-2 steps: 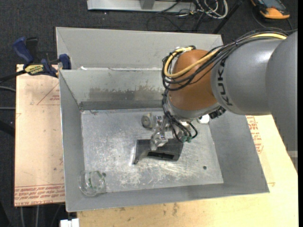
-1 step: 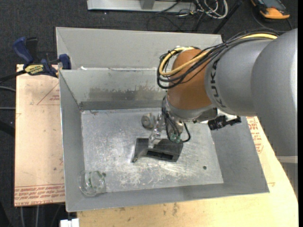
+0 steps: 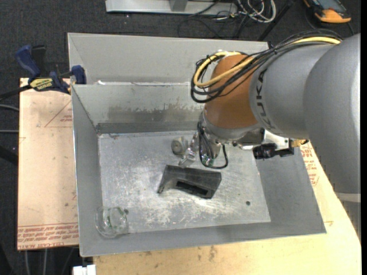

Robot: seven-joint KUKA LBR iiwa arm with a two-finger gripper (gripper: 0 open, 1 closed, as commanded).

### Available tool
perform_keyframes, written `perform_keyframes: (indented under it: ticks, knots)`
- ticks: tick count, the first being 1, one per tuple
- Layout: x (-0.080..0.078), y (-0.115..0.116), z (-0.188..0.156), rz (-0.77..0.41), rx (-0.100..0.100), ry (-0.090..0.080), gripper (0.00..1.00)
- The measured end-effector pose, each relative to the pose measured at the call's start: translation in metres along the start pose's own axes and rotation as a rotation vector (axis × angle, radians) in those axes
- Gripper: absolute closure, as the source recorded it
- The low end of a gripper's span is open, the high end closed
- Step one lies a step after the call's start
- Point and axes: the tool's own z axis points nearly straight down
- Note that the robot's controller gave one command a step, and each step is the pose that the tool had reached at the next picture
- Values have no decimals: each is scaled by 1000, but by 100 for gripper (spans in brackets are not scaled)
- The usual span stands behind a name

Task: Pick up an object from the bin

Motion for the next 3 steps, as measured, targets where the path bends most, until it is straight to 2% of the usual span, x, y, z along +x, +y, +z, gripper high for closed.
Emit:
perform_keyframes:
  ticks: [1, 2, 3]
  knots:
    - [-59, -82, 60, 62, -6, -15, 0]
    - [-59, -81, 60, 59, -4, -15, 0]
    - [-8, -33, -47, -199, 4, 6, 100]
